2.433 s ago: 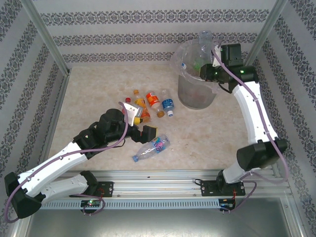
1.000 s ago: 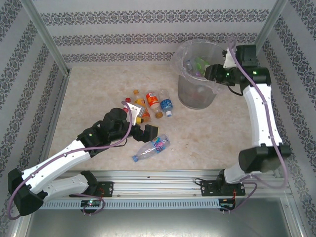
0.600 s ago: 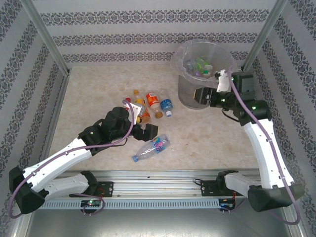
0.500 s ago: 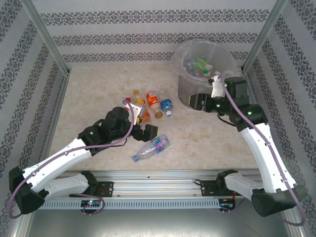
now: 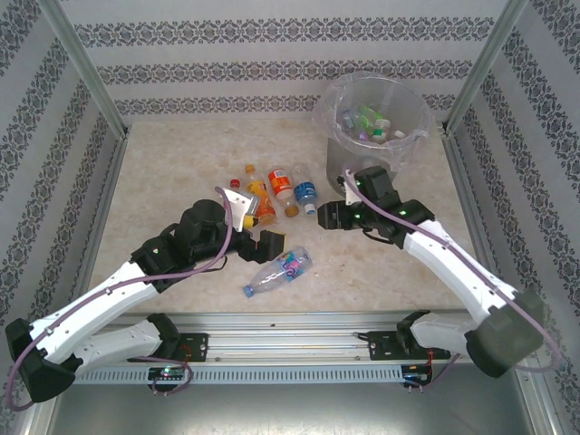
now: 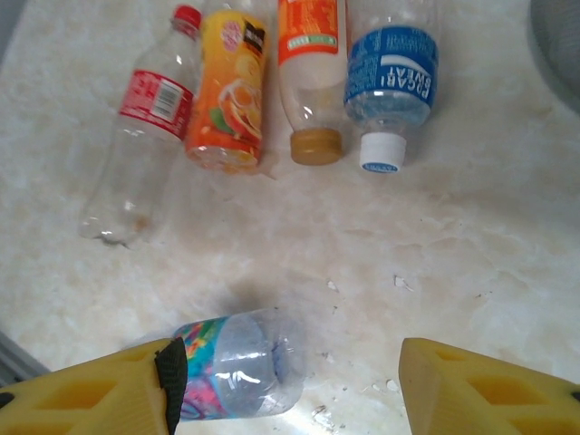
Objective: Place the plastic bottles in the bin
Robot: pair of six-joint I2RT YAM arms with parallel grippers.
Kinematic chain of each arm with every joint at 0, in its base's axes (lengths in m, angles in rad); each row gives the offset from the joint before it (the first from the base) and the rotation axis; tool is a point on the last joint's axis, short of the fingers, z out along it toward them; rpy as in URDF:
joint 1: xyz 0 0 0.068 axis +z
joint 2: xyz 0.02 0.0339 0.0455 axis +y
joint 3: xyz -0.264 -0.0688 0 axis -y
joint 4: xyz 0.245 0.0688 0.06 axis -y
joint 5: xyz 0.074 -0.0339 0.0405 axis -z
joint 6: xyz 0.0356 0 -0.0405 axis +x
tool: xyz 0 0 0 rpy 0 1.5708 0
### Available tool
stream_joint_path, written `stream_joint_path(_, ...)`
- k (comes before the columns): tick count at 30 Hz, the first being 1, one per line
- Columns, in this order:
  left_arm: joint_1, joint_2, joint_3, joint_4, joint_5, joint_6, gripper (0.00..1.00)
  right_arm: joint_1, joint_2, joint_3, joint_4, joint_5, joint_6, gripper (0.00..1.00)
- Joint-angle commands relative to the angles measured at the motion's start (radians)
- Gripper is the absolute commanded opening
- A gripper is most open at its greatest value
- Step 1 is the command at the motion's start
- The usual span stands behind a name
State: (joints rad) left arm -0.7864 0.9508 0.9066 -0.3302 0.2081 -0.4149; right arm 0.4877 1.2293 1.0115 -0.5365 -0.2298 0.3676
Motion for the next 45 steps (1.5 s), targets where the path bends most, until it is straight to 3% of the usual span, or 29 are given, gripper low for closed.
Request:
stream_joint_path(1, -0.013, 0.0, -0.025, 0.056, -0.004, -0.038, 1.0, 0.017, 0.07, -0.021, 0.105, 0.073, -0.004, 0.62)
stream_joint_path(21, -0.013, 0.002, -0.074, 0.118, 0.021, -0.064, 1.0, 0.04, 0.553, 0.228, 0.147, 0.17, -0.057, 0.53)
stream_joint_path(45, -0.013, -0.019, -0.103, 0.125, 0.017, -0.076, 1.0, 0.038, 0.732, 0.33, 0.121, 0.224, -0.027, 0.49)
